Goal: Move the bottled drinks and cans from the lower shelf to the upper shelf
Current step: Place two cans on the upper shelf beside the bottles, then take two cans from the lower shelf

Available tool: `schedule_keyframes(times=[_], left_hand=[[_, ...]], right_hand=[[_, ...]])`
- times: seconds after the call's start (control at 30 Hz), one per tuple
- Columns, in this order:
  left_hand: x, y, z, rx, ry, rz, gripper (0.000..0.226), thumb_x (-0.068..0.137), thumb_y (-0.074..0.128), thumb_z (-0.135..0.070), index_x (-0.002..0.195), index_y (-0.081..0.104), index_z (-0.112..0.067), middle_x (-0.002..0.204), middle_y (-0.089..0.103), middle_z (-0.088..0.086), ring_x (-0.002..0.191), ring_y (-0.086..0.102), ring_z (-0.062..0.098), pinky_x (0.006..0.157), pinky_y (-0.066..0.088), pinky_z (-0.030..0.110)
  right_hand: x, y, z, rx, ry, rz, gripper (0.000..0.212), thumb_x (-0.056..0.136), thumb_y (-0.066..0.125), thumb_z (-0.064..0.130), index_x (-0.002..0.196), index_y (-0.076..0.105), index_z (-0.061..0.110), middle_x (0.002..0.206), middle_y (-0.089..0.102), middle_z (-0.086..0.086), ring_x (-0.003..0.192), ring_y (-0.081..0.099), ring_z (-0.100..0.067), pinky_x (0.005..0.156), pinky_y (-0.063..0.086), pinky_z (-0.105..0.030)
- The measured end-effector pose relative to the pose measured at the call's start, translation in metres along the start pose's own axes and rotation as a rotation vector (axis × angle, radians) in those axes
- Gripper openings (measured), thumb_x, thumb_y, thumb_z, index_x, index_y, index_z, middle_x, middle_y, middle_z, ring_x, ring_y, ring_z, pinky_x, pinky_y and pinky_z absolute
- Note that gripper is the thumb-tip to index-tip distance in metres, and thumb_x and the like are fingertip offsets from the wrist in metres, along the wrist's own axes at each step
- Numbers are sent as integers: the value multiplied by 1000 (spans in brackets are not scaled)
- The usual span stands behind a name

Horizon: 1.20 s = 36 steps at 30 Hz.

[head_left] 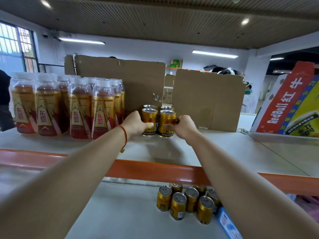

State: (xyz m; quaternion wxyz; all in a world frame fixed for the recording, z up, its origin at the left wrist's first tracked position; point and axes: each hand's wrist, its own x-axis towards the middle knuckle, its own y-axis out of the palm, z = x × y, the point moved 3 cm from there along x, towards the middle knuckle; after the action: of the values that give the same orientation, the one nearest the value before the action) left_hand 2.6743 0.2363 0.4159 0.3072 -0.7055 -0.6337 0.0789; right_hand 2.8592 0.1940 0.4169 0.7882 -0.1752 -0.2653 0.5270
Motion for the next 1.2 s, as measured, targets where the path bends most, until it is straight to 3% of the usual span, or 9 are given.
schedule_keyframes(times=[0.17, 0.23, 0.3, 0.37, 0.57, 0.73, 0.93, 1.07, 1.2], left_hand=[[-58, -7, -14, -129, 56, -90, 58, 88, 73, -31, 136, 48, -11, 139, 53, 11, 132, 50, 25, 110, 42, 45], [-92, -8, -22, -173, 136, -133, 70, 89, 71, -31, 147, 40, -9, 147, 49, 7, 135, 47, 17, 113, 40, 40], [-130, -5, -33, -270, 228, -193, 55, 91, 70, -26, 140, 50, -13, 137, 58, 1, 129, 52, 10, 108, 45, 30], [-169, 4, -40, -419, 315, -254, 38, 91, 69, -18, 127, 60, -14, 122, 67, -5, 117, 61, 5, 96, 50, 18], [-257, 58, -12, -660, 399, -129, 26, 88, 69, -16, 113, 63, -15, 108, 70, -1, 104, 67, 16, 86, 52, 18], [-265, 102, 43, -613, 227, -32, 20, 88, 66, -16, 108, 66, -14, 103, 72, -5, 99, 68, 9, 82, 52, 16], [-233, 152, 117, -450, 58, 81, 16, 89, 70, -9, 104, 66, -12, 101, 71, -6, 95, 66, 1, 77, 49, 10], [-191, 176, 155, -322, -58, 97, 21, 88, 73, -16, 107, 64, -12, 98, 68, -8, 92, 65, 4, 71, 45, 7], [-147, 200, 178, -197, -154, 176, 29, 84, 76, -15, 108, 61, -13, 105, 64, 0, 98, 60, 19, 79, 46, 28]], right_hand=[[-44, -16, 13, 34, -114, -44, 39, 85, 75, 29, 59, 48, 17, 53, 43, 7, 50, 38, -16, 48, 28, -28], [-71, -23, 13, 111, -206, -73, 22, 87, 72, 26, 70, 64, 14, 60, 59, 5, 57, 53, -19, 54, 43, -34], [-101, -25, 11, 182, -279, -90, 18, 89, 70, 23, 101, 72, 9, 90, 73, 0, 88, 68, -19, 82, 56, -39], [-138, -25, 7, 224, -318, -114, 31, 92, 68, 18, 121, 66, 8, 108, 70, 4, 104, 65, -8, 91, 53, -21], [-243, -12, -34, 434, -443, -256, 24, 93, 63, 5, 116, 67, 7, 110, 72, 3, 106, 68, -10, 90, 54, -24], [-269, 26, -97, 429, -281, -246, 17, 93, 62, 6, 107, 69, 14, 98, 71, 8, 95, 69, -16, 82, 56, -29], [-252, 70, -180, 219, 83, -121, 18, 92, 66, 20, 110, 65, 21, 105, 70, 9, 99, 65, -3, 87, 51, -19], [-216, 77, -216, 147, 269, -133, 25, 90, 69, 26, 112, 63, 17, 105, 66, 6, 105, 62, -11, 92, 50, -29], [-170, 79, -245, -14, 357, -103, 47, 83, 73, 35, 121, 58, 14, 114, 65, 2, 105, 61, -15, 86, 49, -31]])
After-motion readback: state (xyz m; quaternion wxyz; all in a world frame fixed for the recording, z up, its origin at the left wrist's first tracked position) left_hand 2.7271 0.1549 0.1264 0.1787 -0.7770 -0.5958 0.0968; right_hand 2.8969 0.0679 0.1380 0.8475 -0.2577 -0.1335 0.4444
